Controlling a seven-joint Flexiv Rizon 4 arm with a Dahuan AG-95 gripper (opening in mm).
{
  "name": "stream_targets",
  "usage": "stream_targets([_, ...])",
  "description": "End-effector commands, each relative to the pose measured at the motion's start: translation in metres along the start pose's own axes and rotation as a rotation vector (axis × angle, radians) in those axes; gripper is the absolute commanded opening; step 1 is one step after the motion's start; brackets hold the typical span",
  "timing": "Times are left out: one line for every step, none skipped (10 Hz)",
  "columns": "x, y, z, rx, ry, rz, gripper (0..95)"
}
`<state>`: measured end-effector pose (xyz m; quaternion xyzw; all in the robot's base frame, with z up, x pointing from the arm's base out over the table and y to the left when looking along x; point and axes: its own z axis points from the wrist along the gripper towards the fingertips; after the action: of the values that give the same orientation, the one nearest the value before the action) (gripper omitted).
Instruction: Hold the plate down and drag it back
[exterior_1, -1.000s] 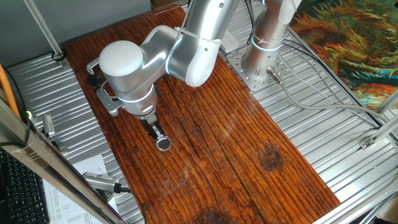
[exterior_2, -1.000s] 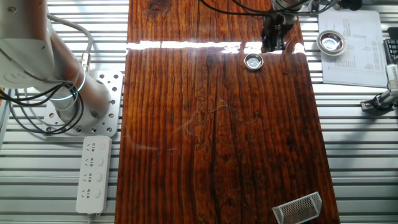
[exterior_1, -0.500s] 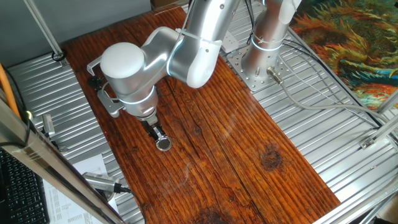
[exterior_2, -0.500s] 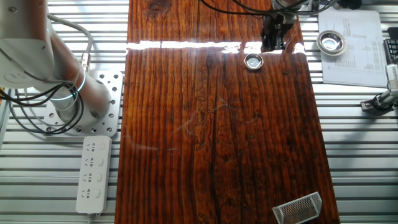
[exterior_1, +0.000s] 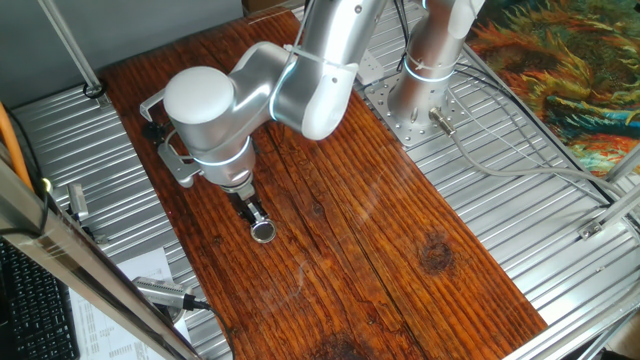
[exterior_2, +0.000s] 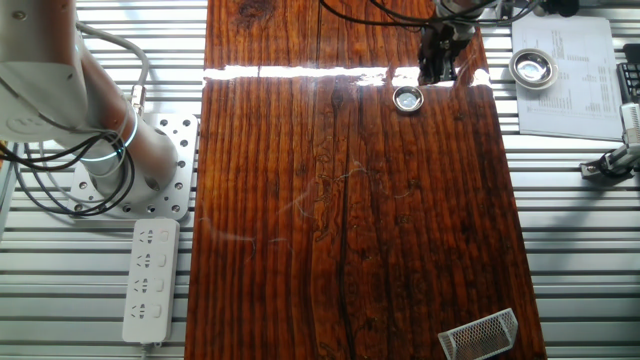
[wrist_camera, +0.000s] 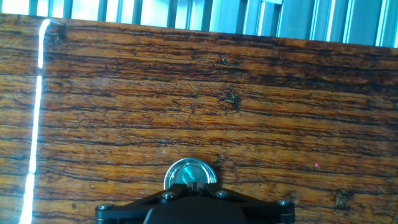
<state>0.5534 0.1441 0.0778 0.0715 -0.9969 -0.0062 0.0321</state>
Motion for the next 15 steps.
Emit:
stream_targets([0.0000, 0.0000, -0.0007, 0.002, 0.000, 0.001, 0.0])
stream_targets([0.0002, 0.0000, -0.0008, 0.002, 0.000, 0.002, 0.0])
stream_targets([0.0003, 0.0000, -0.0007, 0.002, 0.000, 0.003, 0.0])
stream_targets([0.0006, -0.0001, -0.0009, 0.002, 0.000, 0.003, 0.0])
stream_targets([0.0008, -0.0001, -0.0009, 0.002, 0.000, 0.003, 0.0])
stream_targets([0.0017, -0.0007, -0.0005, 0.002, 0.000, 0.000, 0.0])
stream_targets([0.0018, -0.0007, -0.0004, 0.002, 0.000, -0.001, 0.0])
stream_targets([0.0018, -0.0005, -0.0004, 0.002, 0.000, -0.001, 0.0])
stream_targets([0.0019, -0.0005, -0.0002, 0.002, 0.001, -0.001, 0.0])
stream_targets([0.0020, -0.0005, -0.0002, 0.002, 0.001, -0.001, 0.0])
stream_targets([0.0024, -0.0005, -0.0004, 0.002, 0.002, -0.001, 0.0])
stream_targets([0.0030, -0.0007, -0.0005, 0.002, 0.002, -0.002, 0.0])
stream_targets([0.0038, -0.0010, -0.0005, 0.002, 0.002, -0.007, 0.0])
stream_targets([0.0039, -0.0009, -0.0005, 0.002, 0.002, -0.009, 0.0])
stream_targets([0.0043, -0.0010, -0.0006, 0.002, 0.002, -0.010, 0.0])
